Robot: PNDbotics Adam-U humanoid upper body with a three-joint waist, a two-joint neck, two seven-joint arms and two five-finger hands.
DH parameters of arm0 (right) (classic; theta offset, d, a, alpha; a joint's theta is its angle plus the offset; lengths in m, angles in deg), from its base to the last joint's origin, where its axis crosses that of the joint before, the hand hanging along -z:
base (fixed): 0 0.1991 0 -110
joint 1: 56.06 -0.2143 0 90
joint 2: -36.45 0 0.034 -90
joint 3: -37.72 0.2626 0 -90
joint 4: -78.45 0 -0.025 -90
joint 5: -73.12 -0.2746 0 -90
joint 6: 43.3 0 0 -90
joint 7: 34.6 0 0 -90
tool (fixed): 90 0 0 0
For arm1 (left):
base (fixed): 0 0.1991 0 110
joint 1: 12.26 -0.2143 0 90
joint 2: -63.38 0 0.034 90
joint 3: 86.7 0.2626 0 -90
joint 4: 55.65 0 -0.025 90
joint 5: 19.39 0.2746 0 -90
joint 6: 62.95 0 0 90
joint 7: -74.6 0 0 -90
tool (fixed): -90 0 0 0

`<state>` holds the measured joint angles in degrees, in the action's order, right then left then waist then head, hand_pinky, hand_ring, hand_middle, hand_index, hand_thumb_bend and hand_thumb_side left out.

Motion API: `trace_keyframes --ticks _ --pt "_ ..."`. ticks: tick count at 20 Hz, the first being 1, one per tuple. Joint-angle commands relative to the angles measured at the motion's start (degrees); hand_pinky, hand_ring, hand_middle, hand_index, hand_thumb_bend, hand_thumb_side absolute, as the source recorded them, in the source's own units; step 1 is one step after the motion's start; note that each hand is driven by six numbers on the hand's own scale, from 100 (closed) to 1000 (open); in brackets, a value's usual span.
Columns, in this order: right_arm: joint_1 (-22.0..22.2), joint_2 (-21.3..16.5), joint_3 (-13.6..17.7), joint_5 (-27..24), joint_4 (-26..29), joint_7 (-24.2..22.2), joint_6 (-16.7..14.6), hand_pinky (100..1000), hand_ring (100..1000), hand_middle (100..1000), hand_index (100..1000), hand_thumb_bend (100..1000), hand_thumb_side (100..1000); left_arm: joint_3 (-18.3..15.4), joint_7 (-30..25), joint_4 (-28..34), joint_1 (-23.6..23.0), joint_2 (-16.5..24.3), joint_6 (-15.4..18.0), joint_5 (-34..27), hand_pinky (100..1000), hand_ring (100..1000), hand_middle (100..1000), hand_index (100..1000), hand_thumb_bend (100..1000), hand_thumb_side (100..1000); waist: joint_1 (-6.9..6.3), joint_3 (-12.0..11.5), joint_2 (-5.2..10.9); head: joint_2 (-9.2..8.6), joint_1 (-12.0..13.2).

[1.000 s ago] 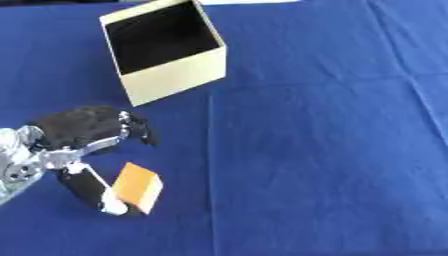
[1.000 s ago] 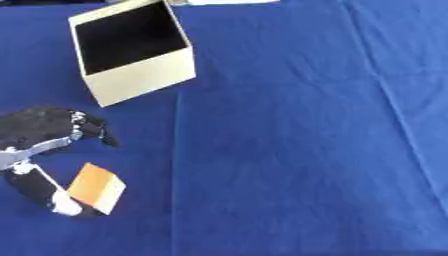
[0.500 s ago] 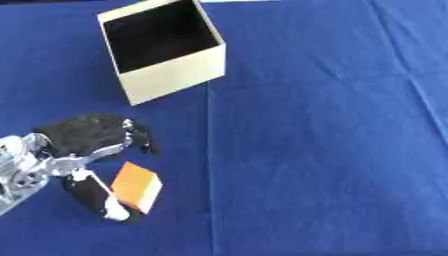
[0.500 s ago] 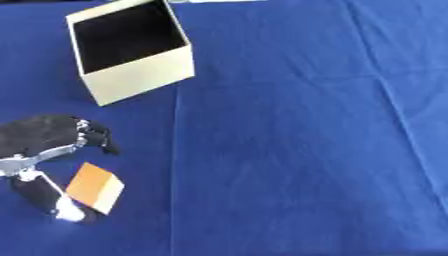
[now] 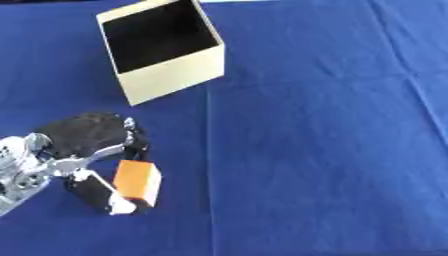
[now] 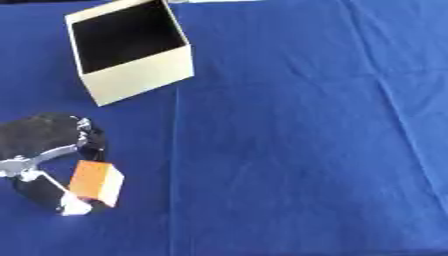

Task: Pick up objects on the table and place them in the box.

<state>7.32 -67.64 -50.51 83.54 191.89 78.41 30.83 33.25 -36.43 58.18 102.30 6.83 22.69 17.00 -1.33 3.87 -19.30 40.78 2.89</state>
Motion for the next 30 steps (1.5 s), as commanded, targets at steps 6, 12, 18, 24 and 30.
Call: trace_keyframes --ticks 6,12,18,24,30 --pt "-0.16 -0.85 0.70 -0.39 1.16 0.26 -0.04 813 760 606 740 100 798 -0.27 2.24 0.76 0.06 0.54 -0.35 -2.42 187 336 284 401 100 306 0.02 0.12 1.07 0.01 0.22" --pt "-0.02 -0.99 0.79 -0.30 1.16 0.34 -0.01 814 760 606 740 100 798 -2.73 3.22 0.76 0.82 1.39 -0.14 -4.81 191 343 312 422 100 331 -0.03 -0.07 1.24 -0.05 0.04" --pt "0.08 -1.11 0.83 -0.27 1.16 0.42 -0.01 814 760 606 740 100 799 -5.38 5.28 0.76 2.64 2.16 0.16 -6.06 210 371 355 451 100 366 -0.19 -0.11 1.31 -0.18 -0.23" --pt "0.04 -1.21 0.82 -0.21 1.16 0.39 -0.04 814 760 605 740 100 800 -6.72 5.60 0.76 4.04 2.34 0.13 -8.00 241 409 435 523 100 313 -0.36 -0.05 1.25 -0.54 -0.70" --pt "-0.02 -1.30 0.82 -0.13 1.16 0.34 -0.04 814 760 605 740 100 801 -9.88 8.31 0.76 6.83 2.31 -1.07 -8.75 259 434 490 574 100 253 -0.34 -0.10 1.10 -1.54 -1.16"
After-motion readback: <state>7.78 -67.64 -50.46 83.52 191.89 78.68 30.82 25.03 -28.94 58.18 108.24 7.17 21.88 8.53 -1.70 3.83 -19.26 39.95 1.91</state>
